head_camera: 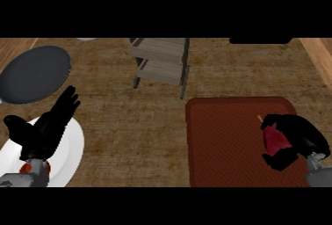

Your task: Pick the pear from the tray and place it in the tiered basket

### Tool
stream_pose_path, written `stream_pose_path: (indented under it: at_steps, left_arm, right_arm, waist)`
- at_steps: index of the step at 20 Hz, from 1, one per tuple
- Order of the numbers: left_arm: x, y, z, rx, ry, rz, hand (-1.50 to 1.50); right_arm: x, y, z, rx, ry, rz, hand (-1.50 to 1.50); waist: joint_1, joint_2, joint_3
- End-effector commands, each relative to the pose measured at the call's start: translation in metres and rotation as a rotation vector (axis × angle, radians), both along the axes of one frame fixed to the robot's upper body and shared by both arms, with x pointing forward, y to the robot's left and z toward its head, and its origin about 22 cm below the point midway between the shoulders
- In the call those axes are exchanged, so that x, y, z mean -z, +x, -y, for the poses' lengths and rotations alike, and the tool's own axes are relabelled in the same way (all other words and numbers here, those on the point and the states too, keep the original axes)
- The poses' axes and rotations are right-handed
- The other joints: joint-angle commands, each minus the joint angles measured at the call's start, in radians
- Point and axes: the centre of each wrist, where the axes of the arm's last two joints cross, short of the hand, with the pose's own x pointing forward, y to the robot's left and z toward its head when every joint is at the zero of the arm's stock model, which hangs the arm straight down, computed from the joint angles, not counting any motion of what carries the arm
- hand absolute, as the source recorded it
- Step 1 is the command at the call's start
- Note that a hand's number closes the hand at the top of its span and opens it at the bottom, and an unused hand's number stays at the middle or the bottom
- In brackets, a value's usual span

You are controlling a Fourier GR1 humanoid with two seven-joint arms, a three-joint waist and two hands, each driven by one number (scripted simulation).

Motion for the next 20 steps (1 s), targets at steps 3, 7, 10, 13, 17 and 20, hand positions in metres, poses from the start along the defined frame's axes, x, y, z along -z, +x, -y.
stream_pose_path:
  at_steps: [3, 7, 10, 13, 17, 20]
  left_arm:
    - [-0.004, 0.002, -0.005, 0.016, 0.007, -0.006, 0.0]
    - [-0.007, -0.002, 0.0, 0.013, 0.003, 0.01, 0.0]
    - [-0.008, 0.007, -0.001, 0.006, -0.01, -0.019, 0.0]
    - [-0.008, 0.005, -0.006, 0.001, -0.002, 0.0, 0.0]
    - [-0.019, 0.003, 0.012, 0.008, -0.007, -0.001, 0.0]
    - [0.001, -0.008, -0.005, -0.002, 0.007, -0.007, 0.0]
  right_arm:
    - [-0.12, 0.053, 0.05, -0.019, -0.176, 0.171, 1.5]
    - [-0.148, 0.069, 0.054, -0.016, -0.13, 0.381, 1.5]
    - [-0.188, 0.066, 0.051, -0.028, 0.072, 0.592, 1.5]
    - [-0.208, 0.07, 0.036, -0.027, 0.293, 0.71, 1.5]
    - [-0.25, 0.057, 0.014, -0.108, 0.392, 0.782, 1.5]
    - [-0.282, 0.052, -0.007, -0.142, 0.422, 0.752, 1.5]
  waist:
    - [0.012, 0.004, 0.002]
    - [0.012, 0.003, 0.003]
    - [-0.008, -0.001, 0.003]
    - [-0.003, -0.001, 0.003]
    - [-0.008, -0.005, 0.003]
    - [0.0, -0.002, 0.002]
